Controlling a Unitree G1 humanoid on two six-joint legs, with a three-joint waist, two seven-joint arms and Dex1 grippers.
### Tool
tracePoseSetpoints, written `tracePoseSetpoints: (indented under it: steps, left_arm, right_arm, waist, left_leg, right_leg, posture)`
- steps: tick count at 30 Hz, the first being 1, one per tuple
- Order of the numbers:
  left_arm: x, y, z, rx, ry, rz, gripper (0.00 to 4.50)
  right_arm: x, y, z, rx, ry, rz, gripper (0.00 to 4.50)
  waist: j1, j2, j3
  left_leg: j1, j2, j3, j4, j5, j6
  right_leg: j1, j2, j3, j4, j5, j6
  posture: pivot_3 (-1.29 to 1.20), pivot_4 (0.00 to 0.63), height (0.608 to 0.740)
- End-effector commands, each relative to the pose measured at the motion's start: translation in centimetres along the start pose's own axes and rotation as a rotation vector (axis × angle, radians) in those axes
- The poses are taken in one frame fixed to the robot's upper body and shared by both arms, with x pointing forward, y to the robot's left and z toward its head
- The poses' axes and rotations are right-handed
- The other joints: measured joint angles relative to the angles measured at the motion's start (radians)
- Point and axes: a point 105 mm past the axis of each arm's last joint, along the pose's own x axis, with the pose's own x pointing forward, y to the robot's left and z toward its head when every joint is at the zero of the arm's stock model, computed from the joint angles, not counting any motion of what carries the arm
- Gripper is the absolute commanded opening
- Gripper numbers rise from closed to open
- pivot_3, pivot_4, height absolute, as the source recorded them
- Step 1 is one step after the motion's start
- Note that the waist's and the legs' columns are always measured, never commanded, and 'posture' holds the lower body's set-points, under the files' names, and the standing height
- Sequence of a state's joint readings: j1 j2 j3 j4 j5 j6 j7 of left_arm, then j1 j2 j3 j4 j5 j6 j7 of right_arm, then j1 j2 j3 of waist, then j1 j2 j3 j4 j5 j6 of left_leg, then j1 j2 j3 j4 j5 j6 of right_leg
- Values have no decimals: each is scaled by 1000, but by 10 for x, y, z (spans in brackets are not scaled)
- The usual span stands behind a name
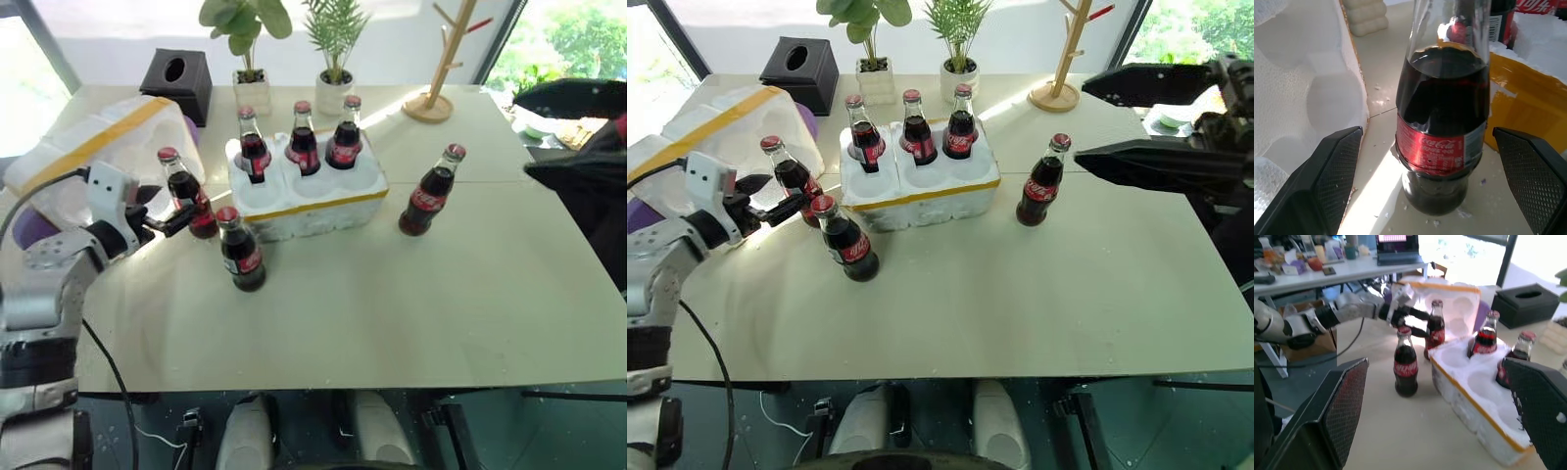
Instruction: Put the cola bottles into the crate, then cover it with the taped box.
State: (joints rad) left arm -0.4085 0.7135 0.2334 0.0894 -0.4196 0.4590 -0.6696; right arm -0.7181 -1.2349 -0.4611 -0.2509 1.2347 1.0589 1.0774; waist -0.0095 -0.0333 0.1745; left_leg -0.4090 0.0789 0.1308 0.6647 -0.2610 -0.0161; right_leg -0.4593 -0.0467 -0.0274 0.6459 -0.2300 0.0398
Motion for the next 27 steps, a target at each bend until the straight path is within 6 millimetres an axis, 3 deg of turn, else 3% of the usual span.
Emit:
tracePoseSetpoints:
  steps: [1,6,9,11,12,15,21,27]
  left_arm:
    - [16,-3,8,36,-37,-21,4463]
    - [27,-2,3,39,-30,-27,4463]
    - [24,0,2,46,-29,-33,3656]
    - [20,2,5,49,-32,-37,2772]
    - [17,1,8,47,-29,-53,2812]
    - [2,-11,23,39,-37,-175,2813]
    - [-25,-38,74,11,-37,-446,2813]
    - [7,-44,127,113,-146,-513,2813]
  right_arm:
    - [7,9,9,-37,-23,35,4500]
    - [14,6,6,-35,-25,33,4500]
    - [17,3,4,-37,-22,19,4500]
    - [17,0,3,-34,-19,9,4500]
    - [17,-2,1,-34,-16,-1,4500]
    - [17,-8,0,-39,-19,-39,4500]
    - [15,-15,-5,-35,-16,-74,4500]
    - [15,-17,-8,-38,-20,-105,4500]
  waist:
    - [0,0,0]
    - [-6,0,0]
    - [-6,0,0]
    - [-3,0,0]
    - [-3,0,0]
    - [-8,0,0]
    - [1,-2,2]
    - [22,-3,2]
  left_leg:
    - [0,0,0,0,0,0]
    - [0,0,0,0,0,0]
    - [0,0,0,0,0,0]
    - [0,1,0,0,0,0]
    - [0,1,0,0,0,0]
    - [0,1,0,0,0,0]
    - [-2,1,0,0,0,0]
    - [-2,0,-1,3,0,0]
  right_leg:
    - [0,0,0,0,0,0]
    - [0,0,0,1,1,2]
    - [-1,1,0,2,1,2]
    - [-1,1,-1,2,1,2]
    - [-1,1,-1,2,1,2]
    - [-1,1,-1,2,1,2]
    - [-2,1,-2,2,1,2]
    - [0,0,-2,2,1,2]
  posture:
    - [0,150,740]
    - [0,150,740]
    - [0,150,740]
    - [0,150,740]
    - [0,150,740]
    - [0,150,740]
    - [0,150,740]
    - [0,150,740]
